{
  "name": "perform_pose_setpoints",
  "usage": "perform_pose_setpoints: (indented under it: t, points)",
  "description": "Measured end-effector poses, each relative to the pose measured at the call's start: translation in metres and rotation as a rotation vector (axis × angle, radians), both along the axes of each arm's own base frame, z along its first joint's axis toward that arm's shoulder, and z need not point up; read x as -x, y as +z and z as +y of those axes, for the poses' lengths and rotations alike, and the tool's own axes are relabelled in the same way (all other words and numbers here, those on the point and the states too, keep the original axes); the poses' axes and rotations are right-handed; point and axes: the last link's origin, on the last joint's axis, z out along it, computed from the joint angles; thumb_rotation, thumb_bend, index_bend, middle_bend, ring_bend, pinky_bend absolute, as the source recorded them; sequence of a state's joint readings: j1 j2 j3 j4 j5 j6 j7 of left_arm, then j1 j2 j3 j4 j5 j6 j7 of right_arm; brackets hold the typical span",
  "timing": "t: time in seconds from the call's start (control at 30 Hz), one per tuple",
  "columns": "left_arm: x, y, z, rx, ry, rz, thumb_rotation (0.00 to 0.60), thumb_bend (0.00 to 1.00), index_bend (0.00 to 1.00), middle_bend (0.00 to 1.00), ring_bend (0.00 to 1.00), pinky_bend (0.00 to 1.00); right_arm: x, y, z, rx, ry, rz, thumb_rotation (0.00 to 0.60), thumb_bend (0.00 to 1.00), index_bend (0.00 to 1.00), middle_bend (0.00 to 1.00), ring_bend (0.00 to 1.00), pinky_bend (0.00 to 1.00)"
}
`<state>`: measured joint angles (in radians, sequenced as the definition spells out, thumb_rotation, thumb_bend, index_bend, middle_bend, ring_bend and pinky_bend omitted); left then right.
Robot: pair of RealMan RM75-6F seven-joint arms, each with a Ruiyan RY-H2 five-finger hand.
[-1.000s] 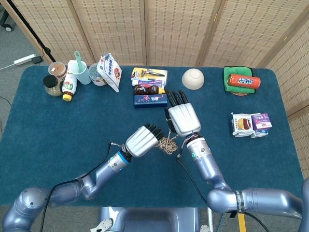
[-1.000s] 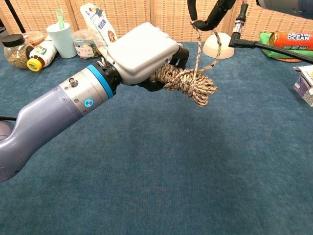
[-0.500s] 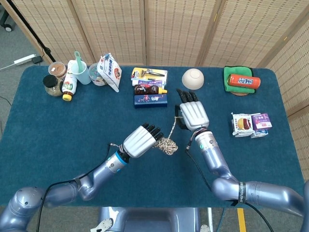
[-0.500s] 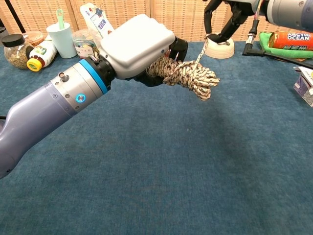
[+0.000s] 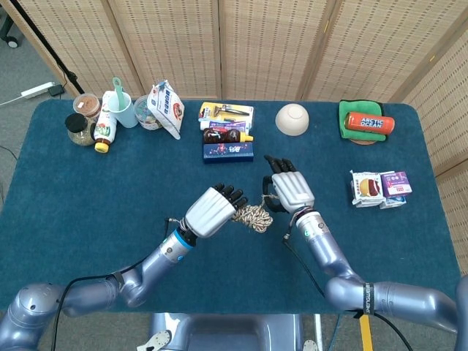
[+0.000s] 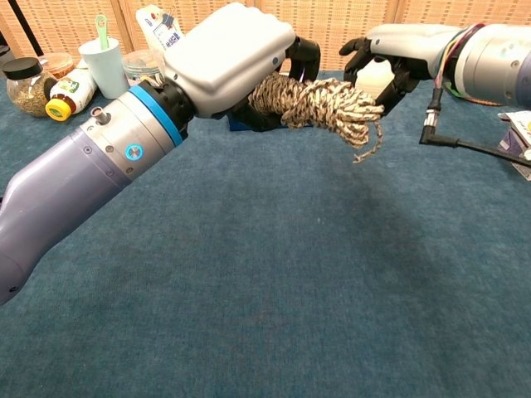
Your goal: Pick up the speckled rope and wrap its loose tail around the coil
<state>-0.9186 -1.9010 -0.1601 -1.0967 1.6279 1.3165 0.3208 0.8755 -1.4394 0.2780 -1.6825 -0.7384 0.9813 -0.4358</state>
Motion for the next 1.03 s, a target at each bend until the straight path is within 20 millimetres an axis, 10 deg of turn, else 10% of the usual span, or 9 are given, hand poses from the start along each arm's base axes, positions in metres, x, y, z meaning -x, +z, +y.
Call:
perform_pose_setpoints:
  t: [0.43,0.57,0.77,1.03]
  points:
    - [-0.007,0.003,-0.001,-0.038,0.034,-0.054,0.6,0.4,0.71,0.54,0.54,0.67,0.008,-0.015,0.025,-0.117,-0.031,-0.042,0.6,0.56,0.69,0.0,0.0,0.0]
    - [-0.009,0.006,-0.001,-0.042,0.041,-0.074,0.6,0.4,0.71,0.54,0.53,0.67,0.007,-0.016,0.031,-0.137,-0.022,-0.059,0.6,0.55,0.49,0.0,0.0,0.0]
    - [-0.009,0.012,-0.002,-0.046,0.053,-0.093,0.6,0.4,0.71,0.54,0.54,0.67,0.008,-0.014,0.038,-0.145,0.003,-0.055,0.6,0.01,0.0,0.0,0.0,0.0]
    - [-0.009,0.022,-0.008,-0.037,0.073,-0.13,0.6,0.4,0.71,0.54,0.54,0.67,0.012,-0.002,0.049,-0.147,-0.011,-0.056,0.6,0.0,0.0,0.0,0.0,0.0]
